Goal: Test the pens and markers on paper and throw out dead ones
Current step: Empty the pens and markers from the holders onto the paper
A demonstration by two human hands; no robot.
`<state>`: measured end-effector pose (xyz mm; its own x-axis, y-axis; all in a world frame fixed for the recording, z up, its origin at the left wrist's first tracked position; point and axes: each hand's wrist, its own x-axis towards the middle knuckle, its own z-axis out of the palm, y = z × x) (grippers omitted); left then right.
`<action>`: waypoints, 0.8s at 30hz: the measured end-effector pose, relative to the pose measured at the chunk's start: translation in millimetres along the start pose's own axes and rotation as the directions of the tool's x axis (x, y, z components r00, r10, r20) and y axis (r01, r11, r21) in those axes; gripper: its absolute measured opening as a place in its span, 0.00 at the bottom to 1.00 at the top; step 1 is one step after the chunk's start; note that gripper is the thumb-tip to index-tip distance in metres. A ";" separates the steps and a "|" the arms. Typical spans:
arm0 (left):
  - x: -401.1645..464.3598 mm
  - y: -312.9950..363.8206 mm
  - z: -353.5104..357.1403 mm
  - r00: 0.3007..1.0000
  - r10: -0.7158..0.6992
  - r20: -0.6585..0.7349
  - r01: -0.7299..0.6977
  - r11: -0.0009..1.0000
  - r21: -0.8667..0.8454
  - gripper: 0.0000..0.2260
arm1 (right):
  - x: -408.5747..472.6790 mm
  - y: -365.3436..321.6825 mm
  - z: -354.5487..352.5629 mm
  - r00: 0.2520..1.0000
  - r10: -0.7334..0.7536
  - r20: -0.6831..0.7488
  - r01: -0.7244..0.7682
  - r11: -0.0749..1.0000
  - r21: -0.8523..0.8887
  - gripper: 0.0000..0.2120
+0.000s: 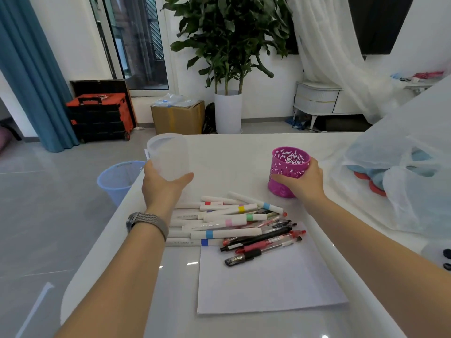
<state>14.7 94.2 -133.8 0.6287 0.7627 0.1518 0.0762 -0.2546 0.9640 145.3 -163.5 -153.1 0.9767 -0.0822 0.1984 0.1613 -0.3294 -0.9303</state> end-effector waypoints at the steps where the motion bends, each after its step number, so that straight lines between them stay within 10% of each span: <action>1: 6.7 -0.1 4.4 1.000 -0.006 0.017 0.006 1.000 -0.003 0.39 | 4.1 2.4 4.7 1.000 -0.007 0.010 0.007 1.000 0.001 0.46; 11: 28.5 -14.5 28.4 0.961 -0.040 0.275 -0.018 0.979 0.203 0.37 | -25.2 -2.6 5.6 0.989 0.102 -0.109 -0.112 0.989 -0.099 0.44; 14: 25.8 -8.8 10.9 0.943 -0.191 0.271 -0.002 0.815 0.579 0.42 | -62.3 -11.1 -8.9 0.980 -0.057 0.190 0.102 0.967 -0.233 0.36; 18: 5.2 14.0 -21.5 0.862 -0.342 0.375 0.022 0.763 0.646 0.45 | -89.0 -18.2 -36.8 0.602 -0.075 0.795 0.482 0.828 -0.287 0.37; 21: -29.8 17.2 -40.5 0.755 -0.399 0.521 0.042 0.822 0.568 0.45 | -96.0 -13.9 -49.2 0.527 -0.159 0.835 0.608 0.757 -0.240 0.39; 24: -68.5 -3.8 -41.6 0.745 -0.436 0.505 -0.150 0.628 0.764 0.46 | -94.6 -7.6 -56.8 0.567 -0.265 0.780 0.717 0.625 -0.309 0.36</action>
<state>-60.8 67.7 -138.8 0.8258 0.3787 -0.4179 0.5445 -0.7283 0.4160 43.6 -206.6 -147.3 0.6217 0.7743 0.1183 0.7571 -0.5553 -0.3441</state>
